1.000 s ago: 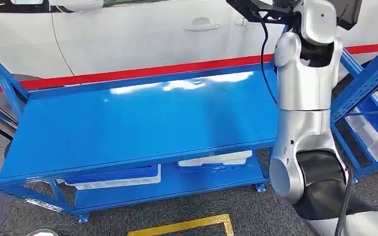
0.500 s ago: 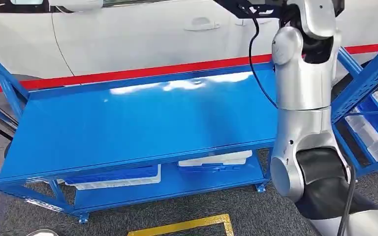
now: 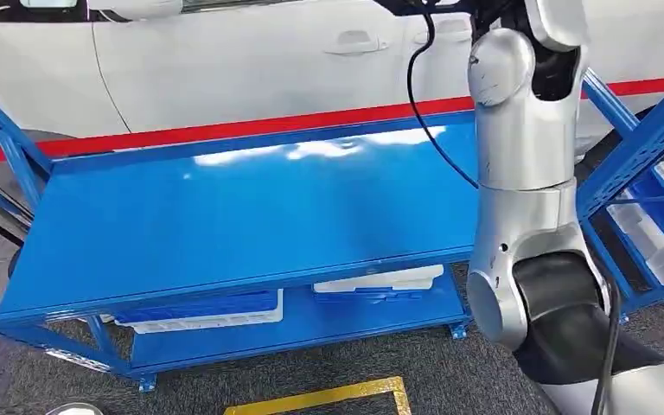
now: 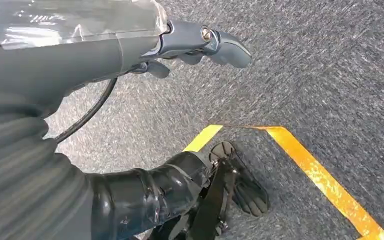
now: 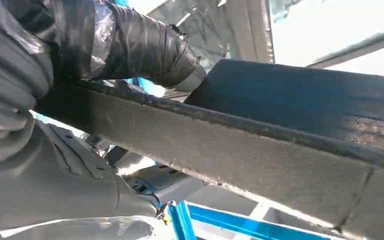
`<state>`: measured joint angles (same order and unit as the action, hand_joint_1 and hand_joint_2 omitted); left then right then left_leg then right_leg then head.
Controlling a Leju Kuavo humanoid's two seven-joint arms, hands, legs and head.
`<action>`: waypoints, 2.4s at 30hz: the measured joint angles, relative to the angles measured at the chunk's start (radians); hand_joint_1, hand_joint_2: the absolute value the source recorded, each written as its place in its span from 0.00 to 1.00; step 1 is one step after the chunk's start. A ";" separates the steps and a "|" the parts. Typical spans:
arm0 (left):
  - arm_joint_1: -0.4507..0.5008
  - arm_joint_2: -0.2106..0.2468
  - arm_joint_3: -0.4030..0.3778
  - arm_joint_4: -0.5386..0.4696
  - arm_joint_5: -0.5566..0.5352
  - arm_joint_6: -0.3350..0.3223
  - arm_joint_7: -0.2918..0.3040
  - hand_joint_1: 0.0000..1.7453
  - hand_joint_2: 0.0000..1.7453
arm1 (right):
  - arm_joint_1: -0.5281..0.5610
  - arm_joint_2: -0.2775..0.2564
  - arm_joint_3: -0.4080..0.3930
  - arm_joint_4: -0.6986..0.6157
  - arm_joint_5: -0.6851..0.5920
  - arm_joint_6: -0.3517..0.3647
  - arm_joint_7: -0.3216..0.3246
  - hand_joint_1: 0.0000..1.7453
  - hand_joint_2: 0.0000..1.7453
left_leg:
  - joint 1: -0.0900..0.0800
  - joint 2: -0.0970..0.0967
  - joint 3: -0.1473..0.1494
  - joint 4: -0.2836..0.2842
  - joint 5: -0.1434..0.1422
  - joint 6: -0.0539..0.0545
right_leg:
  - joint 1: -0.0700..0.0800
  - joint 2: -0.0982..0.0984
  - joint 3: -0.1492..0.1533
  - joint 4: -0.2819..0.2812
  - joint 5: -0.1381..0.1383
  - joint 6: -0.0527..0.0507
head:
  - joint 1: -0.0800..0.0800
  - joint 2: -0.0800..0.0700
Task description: Take the parts from the cabinet and place them on the table.
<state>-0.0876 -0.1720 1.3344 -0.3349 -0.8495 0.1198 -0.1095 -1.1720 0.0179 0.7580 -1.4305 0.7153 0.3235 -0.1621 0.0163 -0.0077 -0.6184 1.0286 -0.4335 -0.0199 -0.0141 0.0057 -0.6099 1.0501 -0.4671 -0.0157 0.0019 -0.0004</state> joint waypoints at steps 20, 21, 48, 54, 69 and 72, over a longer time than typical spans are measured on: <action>-0.005 -0.009 -0.004 -0.002 -0.010 -0.021 -0.010 0.00 1.00 | -0.004 -0.012 0.008 -0.007 -0.066 -0.002 0.005 1.00 1.00 | -0.002 0.003 0.007 -0.019 0.021 0.050 | -0.015 -0.004 -0.095 0.232 -0.094 0.035 | 0.000 0.000; -0.005 -0.009 -0.005 -0.003 -0.010 -0.023 -0.010 0.00 1.00 | -0.006 -0.012 0.008 -0.007 -0.072 0.000 0.007 1.00 1.00 | 0.001 0.002 0.003 -0.012 0.012 0.045 | -0.019 -0.005 -0.056 0.153 -0.050 0.038 | 0.000 0.000; -0.004 -0.010 -0.009 -0.030 -0.014 -0.025 0.014 0.00 1.00 | -0.061 -0.020 0.031 0.015 -0.160 0.036 0.006 1.00 1.00 | -0.034 0.018 0.029 -0.066 0.041 0.090 | -0.009 -0.004 -0.114 0.235 -0.130 0.027 | 0.003 0.000; -0.010 -0.016 -0.009 -0.034 -0.012 -0.031 0.016 0.00 1.00 | -0.128 -0.008 0.107 0.060 -0.158 0.072 0.010 1.00 1.00 | 0.000 0.017 -0.076 0.028 0.044 0.038 | -0.030 -0.002 0.026 0.050 -0.075 0.080 | 0.005 0.000; -0.012 -0.023 -0.009 -0.035 -0.010 -0.019 0.026 0.00 1.00 | -0.199 0.048 0.156 0.161 -0.156 0.074 0.022 1.00 1.00 | -0.023 0.004 0.088 0.091 -0.101 0.073 | -0.009 -0.004 -0.133 0.046 0.090 -0.011 | 0.004 0.000; -0.015 -0.026 -0.009 -0.038 -0.013 -0.015 0.038 0.00 1.00 | -0.216 0.050 0.159 0.175 -0.155 0.077 0.018 1.00 1.00 | -0.037 0.004 0.127 -0.007 -0.110 0.075 | -0.019 -0.015 -0.126 0.010 0.129 0.008 | 0.002 0.000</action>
<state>-0.1025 -0.1980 1.3252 -0.3727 -0.8625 0.1045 -0.0717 -1.3875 0.0675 0.9175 -1.2554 0.5600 0.4009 -0.1438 -0.0205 -0.0033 -0.4916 1.0216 -0.5432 0.0552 -0.0329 -0.0092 -0.7354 1.0606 -0.3378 -0.0075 0.0038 -0.0004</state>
